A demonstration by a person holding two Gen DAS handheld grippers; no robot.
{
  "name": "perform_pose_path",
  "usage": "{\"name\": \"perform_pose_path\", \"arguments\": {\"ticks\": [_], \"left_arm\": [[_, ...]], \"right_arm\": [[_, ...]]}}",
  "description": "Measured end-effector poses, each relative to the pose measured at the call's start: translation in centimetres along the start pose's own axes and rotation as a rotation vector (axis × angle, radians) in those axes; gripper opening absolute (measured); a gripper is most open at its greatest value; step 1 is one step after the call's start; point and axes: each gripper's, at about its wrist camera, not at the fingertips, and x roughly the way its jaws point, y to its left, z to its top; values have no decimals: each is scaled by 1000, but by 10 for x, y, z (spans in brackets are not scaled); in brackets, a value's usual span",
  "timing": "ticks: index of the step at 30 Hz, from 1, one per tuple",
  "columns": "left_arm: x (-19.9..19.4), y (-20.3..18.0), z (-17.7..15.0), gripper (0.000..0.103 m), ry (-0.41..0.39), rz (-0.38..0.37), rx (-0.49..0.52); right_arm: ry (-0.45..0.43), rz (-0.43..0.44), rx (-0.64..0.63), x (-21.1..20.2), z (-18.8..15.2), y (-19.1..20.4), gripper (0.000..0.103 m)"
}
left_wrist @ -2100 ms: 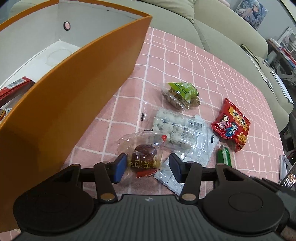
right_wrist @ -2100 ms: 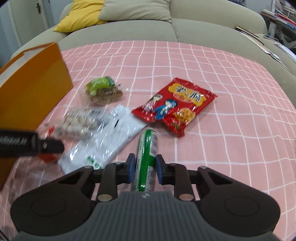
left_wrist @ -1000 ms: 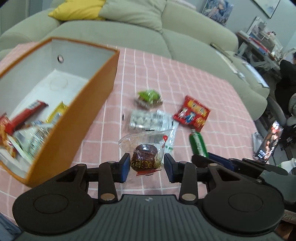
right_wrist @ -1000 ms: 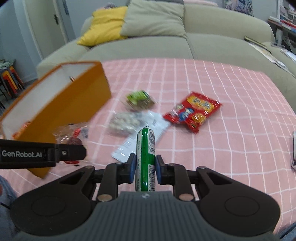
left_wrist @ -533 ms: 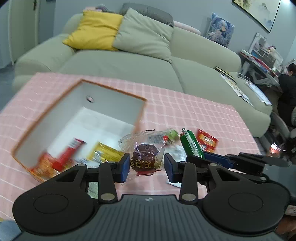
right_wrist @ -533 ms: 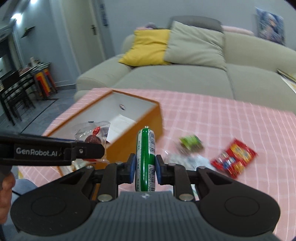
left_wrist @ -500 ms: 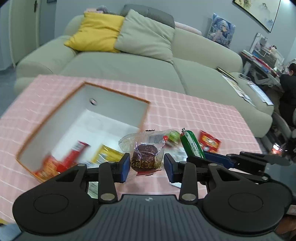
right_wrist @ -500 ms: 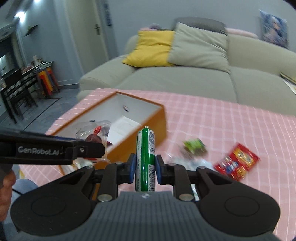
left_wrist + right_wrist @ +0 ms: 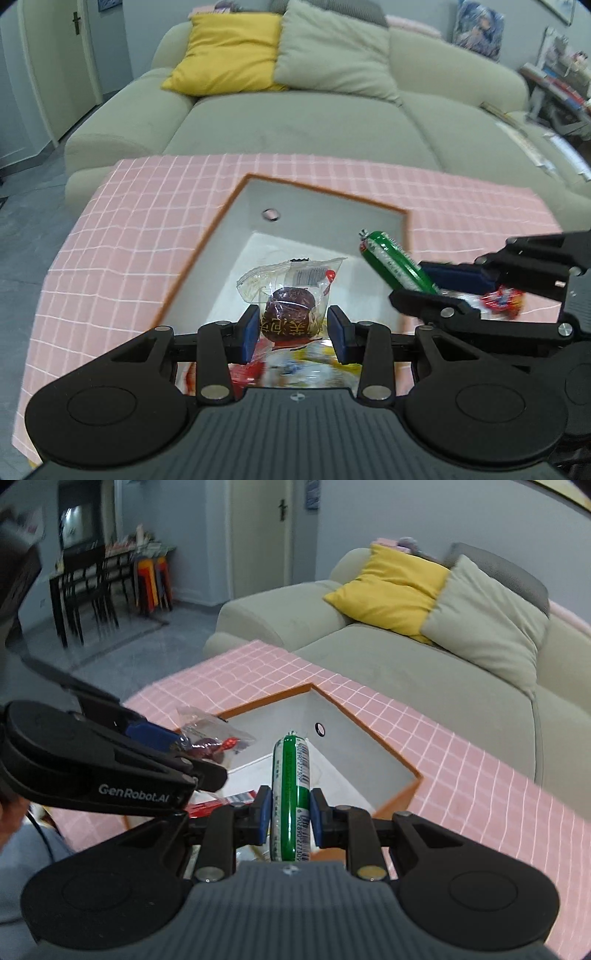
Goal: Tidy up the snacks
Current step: 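Carry the sausage stick and candy pack into the shoebox and open both tools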
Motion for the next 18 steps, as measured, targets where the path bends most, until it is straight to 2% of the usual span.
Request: {"name": "perform_pose_path", "arguments": {"ticks": [10,18], "left_arm": [[53,23,-1,44,113,67,35],[84,22,-7,44,161,79,77]], "right_arm": [[148,-43,-242,83,9,18,18],[242,-43,-375,121,-1,25,18]]}}
